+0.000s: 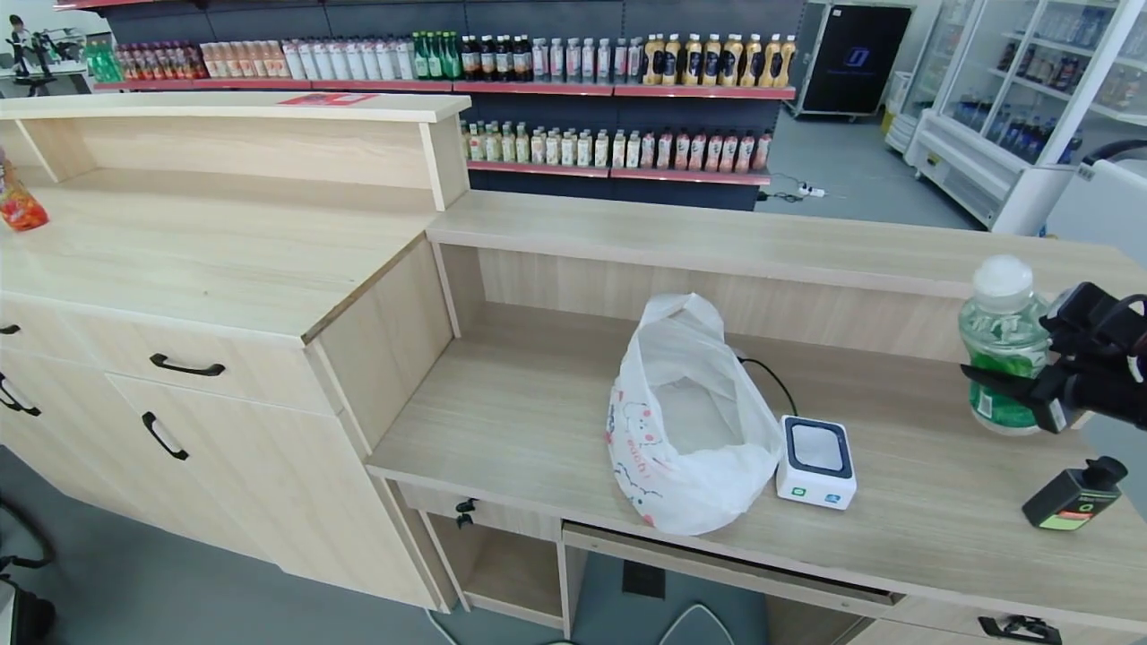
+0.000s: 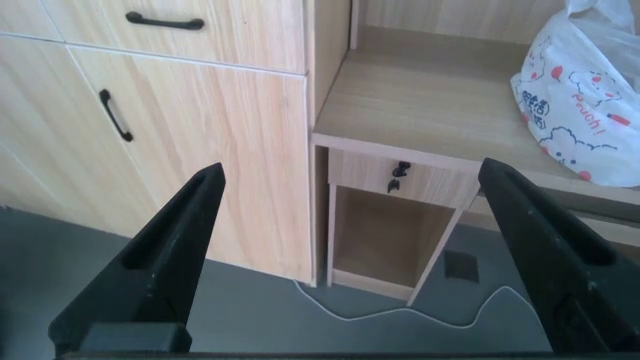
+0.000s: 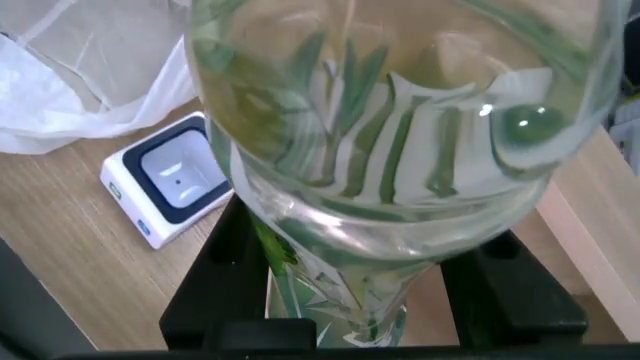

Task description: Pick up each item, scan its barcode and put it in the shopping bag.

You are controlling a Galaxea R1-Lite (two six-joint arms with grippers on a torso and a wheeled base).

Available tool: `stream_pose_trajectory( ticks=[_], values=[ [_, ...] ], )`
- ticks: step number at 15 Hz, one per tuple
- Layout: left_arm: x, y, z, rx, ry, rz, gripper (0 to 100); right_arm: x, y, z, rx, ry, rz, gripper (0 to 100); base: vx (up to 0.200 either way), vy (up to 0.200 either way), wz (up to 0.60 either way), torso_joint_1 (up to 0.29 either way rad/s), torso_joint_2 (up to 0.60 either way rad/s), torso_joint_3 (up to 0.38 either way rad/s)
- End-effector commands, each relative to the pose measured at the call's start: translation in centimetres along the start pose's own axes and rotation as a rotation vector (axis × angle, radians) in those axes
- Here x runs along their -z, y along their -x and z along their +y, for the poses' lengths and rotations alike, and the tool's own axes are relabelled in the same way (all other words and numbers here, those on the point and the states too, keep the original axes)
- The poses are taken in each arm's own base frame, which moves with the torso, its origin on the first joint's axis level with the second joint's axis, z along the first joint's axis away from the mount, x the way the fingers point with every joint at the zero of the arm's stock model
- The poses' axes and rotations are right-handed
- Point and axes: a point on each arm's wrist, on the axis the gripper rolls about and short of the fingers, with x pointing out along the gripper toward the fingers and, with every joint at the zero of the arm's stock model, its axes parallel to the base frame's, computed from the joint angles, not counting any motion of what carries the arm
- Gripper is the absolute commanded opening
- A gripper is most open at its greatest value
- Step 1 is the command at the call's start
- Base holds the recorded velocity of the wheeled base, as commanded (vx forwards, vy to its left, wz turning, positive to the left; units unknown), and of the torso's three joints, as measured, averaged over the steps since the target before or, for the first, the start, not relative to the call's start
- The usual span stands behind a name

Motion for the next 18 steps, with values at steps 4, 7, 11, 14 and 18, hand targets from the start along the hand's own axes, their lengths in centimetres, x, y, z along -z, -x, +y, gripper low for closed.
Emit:
stream_pose_trajectory(
  ticks=[4, 7, 11, 14, 18],
  values=[
    [0.0, 0.0, 0.0, 0.0, 0.001, -0.001, 100, 1.5, -3.4, 1.2, -0.119, -0.001, -0.045, 0, 0.0, 0.0, 0.0, 0.0, 0.0, 0.0],
    [0.0, 0.0, 0.0, 0.0, 0.001, -0.001, 100, 1.7, -5.4, 1.1, -0.183, 0.032, -0.144, 0, 0.0, 0.0, 0.0, 0.0, 0.0, 0.0],
    [0.0, 0.0, 0.0, 0.0, 0.001, 0.0, 100, 1.7, -7.2, 1.4, -0.187, 0.08, -0.213, 0, 0.0, 0.0, 0.0, 0.0, 0.0, 0.0],
    [0.0, 0.0, 0.0, 0.0, 0.001, -0.001, 100, 2.6, -8.3, 1.8, -0.219, 0.114, -0.267, 0, 0.0, 0.0, 0.0, 0.0, 0.0, 0.0],
    [0.0, 0.0, 0.0, 0.0, 0.001, -0.001, 100, 3.9, -9.2, 3.0, -0.301, 0.193, -0.349, 0, 0.0, 0.0, 0.0, 0.0, 0.0, 0.0]
  ],
)
